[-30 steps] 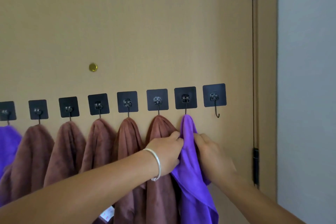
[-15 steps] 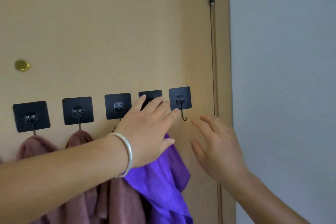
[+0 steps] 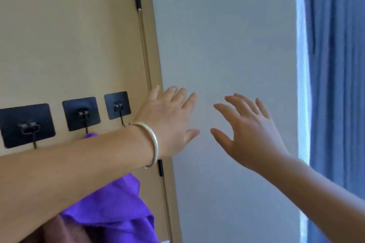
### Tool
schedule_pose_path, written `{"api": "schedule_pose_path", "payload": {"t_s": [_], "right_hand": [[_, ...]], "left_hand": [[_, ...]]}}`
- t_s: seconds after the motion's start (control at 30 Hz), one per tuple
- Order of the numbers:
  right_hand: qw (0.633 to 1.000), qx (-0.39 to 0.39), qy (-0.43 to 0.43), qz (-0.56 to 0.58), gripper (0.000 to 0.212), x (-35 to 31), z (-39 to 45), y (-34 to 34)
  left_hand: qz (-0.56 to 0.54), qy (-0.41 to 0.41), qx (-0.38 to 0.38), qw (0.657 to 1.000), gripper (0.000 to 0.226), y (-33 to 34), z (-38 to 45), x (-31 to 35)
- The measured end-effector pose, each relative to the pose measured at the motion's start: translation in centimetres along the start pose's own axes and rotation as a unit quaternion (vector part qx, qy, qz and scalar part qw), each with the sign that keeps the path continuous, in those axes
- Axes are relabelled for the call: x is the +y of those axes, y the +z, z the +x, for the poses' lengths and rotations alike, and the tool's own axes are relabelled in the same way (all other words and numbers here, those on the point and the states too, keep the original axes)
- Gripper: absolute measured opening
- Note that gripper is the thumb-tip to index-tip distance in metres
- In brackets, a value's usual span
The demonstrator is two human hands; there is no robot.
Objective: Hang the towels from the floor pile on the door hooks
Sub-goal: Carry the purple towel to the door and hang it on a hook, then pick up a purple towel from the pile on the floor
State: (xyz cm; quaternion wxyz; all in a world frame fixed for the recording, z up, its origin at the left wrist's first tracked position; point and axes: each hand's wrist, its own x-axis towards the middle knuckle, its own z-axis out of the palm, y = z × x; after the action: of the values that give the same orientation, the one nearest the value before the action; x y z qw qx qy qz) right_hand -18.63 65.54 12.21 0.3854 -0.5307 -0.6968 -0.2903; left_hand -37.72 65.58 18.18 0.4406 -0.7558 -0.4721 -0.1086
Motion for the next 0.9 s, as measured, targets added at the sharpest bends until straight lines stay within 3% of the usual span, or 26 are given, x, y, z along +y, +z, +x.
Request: {"api": "schedule_pose_path", "payload": {"t_s": [0.23, 0.47, 0.7, 0.9], "right_hand": [[0.982, -0.033, 0.108, -0.150, 0.057, 2.8, -7.2, -9.6], [0.940, -0.056, 0.187, -0.280, 0.061, 5.6, -14.1, -20.6], [0.877, -0.053, 0.272, -0.392, 0.064, 7.3, -22.0, -33.3], [0.790, -0.064, 0.372, -0.484, 0.070, 7.8, -30.7, -46.8]], "left_hand": [[-0.103, 0.099, 0.083, 0.986, 0.082, -3.0, 0.0, 6.5], [-0.223, 0.186, 0.155, 0.944, 0.081, -8.9, 0.3, 15.0], [-0.331, 0.283, 0.244, 0.866, 0.081, -18.7, 0.7, 24.4], [-0.455, 0.378, 0.287, 0.754, 0.080, -30.6, -1.5, 36.0]]}}
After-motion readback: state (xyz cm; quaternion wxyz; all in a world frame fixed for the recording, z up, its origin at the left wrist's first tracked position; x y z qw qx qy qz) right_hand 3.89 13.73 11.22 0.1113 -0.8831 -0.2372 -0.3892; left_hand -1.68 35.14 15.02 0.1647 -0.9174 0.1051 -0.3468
